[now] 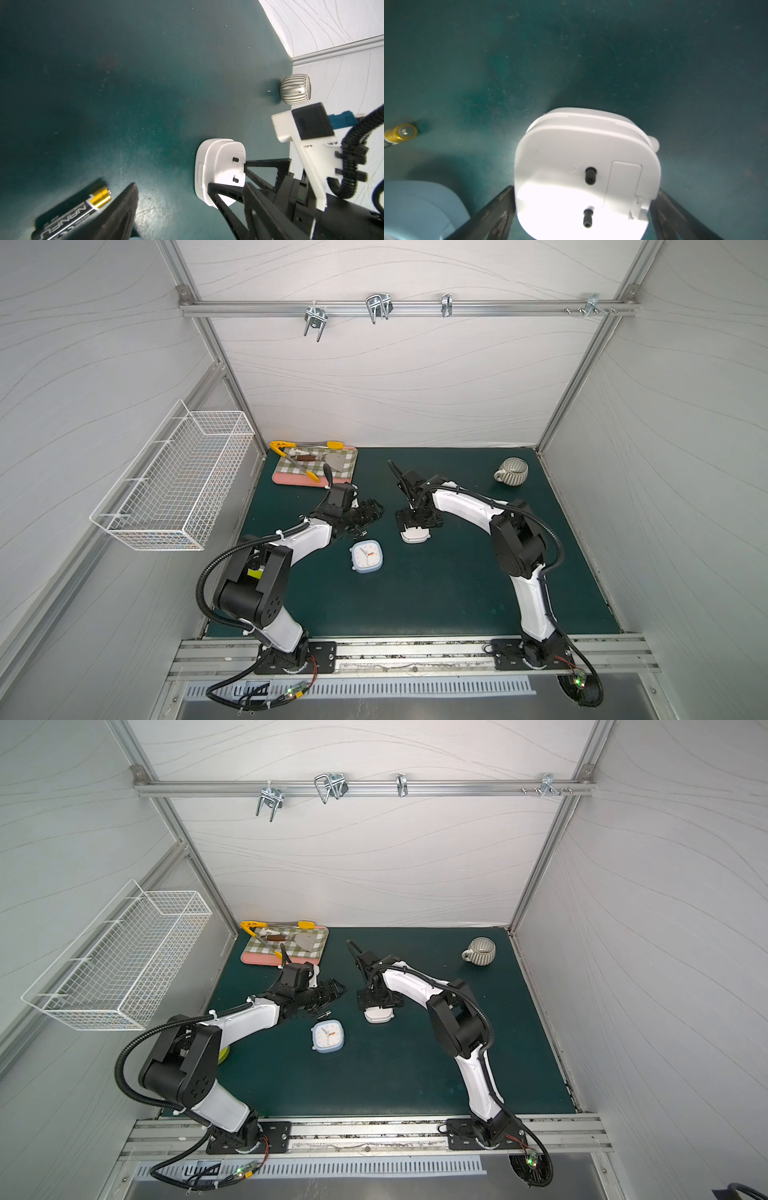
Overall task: Insert the battery into the alarm
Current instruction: Adjust the alarm at the center of the board.
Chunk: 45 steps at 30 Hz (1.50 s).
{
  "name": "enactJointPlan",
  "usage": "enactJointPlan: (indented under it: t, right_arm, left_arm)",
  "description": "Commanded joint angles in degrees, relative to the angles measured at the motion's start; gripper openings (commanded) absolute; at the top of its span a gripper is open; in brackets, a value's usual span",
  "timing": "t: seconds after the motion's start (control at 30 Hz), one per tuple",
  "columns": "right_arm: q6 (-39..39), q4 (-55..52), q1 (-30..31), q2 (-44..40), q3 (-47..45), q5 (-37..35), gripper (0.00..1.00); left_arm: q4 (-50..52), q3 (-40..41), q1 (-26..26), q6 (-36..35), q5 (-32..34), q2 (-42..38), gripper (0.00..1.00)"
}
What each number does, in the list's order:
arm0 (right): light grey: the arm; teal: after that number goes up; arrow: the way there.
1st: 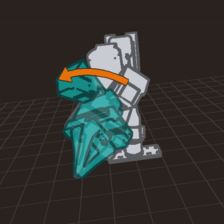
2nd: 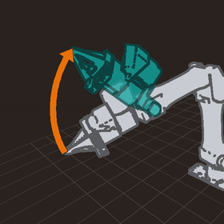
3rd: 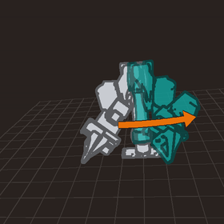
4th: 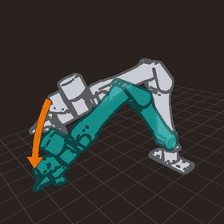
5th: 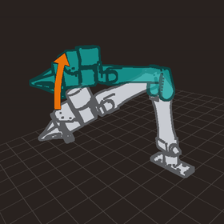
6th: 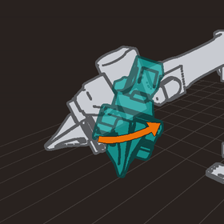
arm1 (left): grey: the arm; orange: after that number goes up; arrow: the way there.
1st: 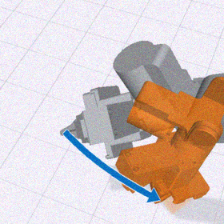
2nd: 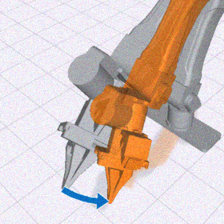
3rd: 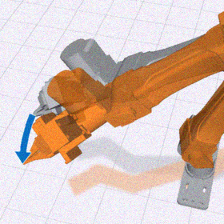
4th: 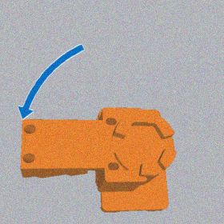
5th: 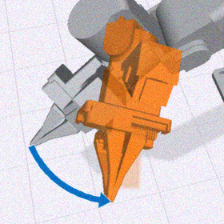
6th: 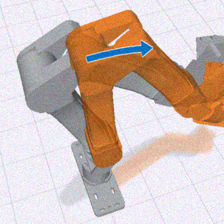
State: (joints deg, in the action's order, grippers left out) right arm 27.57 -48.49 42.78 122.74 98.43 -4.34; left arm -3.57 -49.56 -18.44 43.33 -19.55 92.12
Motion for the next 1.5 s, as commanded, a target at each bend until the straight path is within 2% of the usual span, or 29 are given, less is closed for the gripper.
enactJointPlan:
  t: [0.0, 0.13, 0.3, 0.57, 0.77, 0.83, 0.93, 1.0, 1.1, 1.23, 1.47]
  right_arm:
    - [0.4, -2.2, 0.6, 1.8, 1.6, -0.3, 0.99]
    - [0.4, -2.5, 0.6, 2.2, 2.0, 0.2, 0.99]
    - [0.1, -3.0, 0.7, 1.3, 2.2, 0.1, 0.91]
    - [-0.2, -1.9, 0.2, -3.2, 0.3, 1.0, 0.92]
    - [-1.0, 1.1, -0.7, -7.8, -3.8, 2.9, 0.92]
    - [-1.7, 3.5, -0.9, -9.8, -6.3, 4.3, 0.92]
    - [-3.4, 7.9, -1.5, -12.7, -10.1, 6.7, 0.92]
    - [-5.0, 10.3, -1.6, -14.2, -12.0, 8.0, 0.93]
    - [-6.5, 13.3, -1.7, -16.1, -14.0, 9.7, 0.93]
    - [-6.6, 16.3, -2.2, -17.9, -16.0, 12.0, 0.93]
    - [-6.2, 20.5, -3.6, -21.4, -19.5, 14.8, 0.93]
  left_arm:
    - [-1.9, -0.2, 0.1, 0.5, -0.7, 0.7, 0.81]
    - [-1.9, -0.2, 0.1, 0.4, -0.8, 0.7, 0.81]
    - [-1.9, -0.3, 0.1, 0.4, -0.8, 0.9, 0.81]
    - [-1.7, -0.8, 0.1, 0.2, -0.9, 1.2, 0.81]
    - [-2.9, -1.3, 0.0, 2.6, -2.6, 2.0, 0.82]
    - [-2.9, -2.5, -0.3, 4.1, -4.9, 2.7, 0.86]
    - [-0.5, -5.6, -1.9, 4.9, -8.3, 3.6, 0.98]
    - [1.1, -7.6, -3.2, 5.1, -9.9, 3.9, 1.00]
    - [3.3, -10.8, -4.9, 4.6, -11.9, 4.6, 0.99]
    - [3.4, -13.1, -5.6, 6.0, -15.8, 6.7, 0.89]
    - [3.9, -13.2, -5.8, 5.9, -16.4, 8.1, 0.84]
